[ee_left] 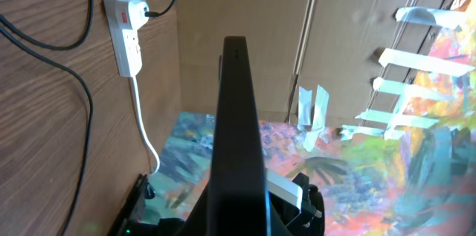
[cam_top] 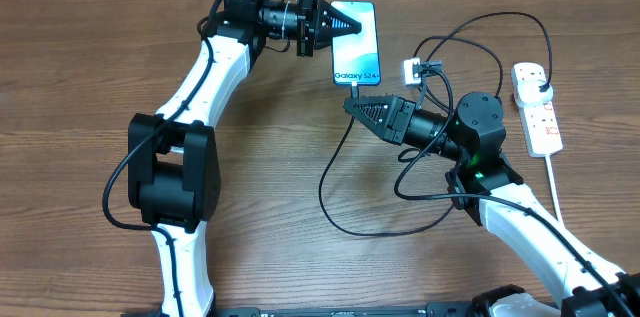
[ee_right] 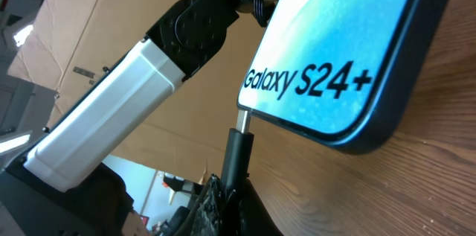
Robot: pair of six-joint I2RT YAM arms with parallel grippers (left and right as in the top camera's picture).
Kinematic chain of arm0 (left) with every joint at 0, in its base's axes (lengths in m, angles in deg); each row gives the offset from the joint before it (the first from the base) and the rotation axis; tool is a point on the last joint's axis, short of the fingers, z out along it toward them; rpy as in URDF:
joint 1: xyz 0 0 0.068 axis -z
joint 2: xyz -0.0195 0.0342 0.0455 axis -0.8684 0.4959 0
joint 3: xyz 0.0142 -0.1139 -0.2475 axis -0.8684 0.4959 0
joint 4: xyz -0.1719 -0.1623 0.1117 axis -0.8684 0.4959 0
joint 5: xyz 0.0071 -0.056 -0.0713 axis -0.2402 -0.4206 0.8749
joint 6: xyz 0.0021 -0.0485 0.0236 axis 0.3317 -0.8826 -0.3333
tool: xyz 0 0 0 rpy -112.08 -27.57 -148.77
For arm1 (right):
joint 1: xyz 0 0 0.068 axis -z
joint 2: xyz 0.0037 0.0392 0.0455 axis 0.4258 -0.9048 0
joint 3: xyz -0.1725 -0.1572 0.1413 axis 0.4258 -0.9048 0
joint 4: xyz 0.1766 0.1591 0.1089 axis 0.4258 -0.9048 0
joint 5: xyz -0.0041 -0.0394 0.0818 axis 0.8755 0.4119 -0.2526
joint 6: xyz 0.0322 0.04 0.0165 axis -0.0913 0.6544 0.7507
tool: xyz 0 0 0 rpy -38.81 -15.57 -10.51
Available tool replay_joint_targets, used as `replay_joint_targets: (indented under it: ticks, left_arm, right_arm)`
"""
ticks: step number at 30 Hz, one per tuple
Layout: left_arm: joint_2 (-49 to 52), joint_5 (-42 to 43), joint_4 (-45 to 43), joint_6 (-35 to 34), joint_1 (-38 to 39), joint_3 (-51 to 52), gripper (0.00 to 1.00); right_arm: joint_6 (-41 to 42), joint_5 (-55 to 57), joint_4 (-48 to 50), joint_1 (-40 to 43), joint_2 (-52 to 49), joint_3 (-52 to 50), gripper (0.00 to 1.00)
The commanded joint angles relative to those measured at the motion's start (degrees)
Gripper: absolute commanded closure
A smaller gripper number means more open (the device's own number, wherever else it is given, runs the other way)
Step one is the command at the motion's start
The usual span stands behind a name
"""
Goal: Plug charger to phone and switch on socket
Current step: 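Push the plug up into the phone port held by the left gripper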
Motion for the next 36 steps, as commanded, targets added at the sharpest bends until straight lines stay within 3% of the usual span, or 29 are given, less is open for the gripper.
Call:
replay_joint_targets:
  ticks: [1,12,36]
  left_arm:
    - [0.0,1.2,0.0,-2.8,0.3,-1.0,0.96]
    - [0.0,2.1,0.0,-1.3,-1.1,-1.0,0.96]
    - [0.0,1.0,0.0,0.2,-0.6,-1.0,0.96]
  right_arm:
    - [1.5,0.8,0.6,0.4,0.6,0.2,0.96]
    - [1.0,-3.6,0.3,3.8,0.6,0.2,0.96]
    - [-2.1,-5.0,-2.3,2.2,0.6,0.2,0.96]
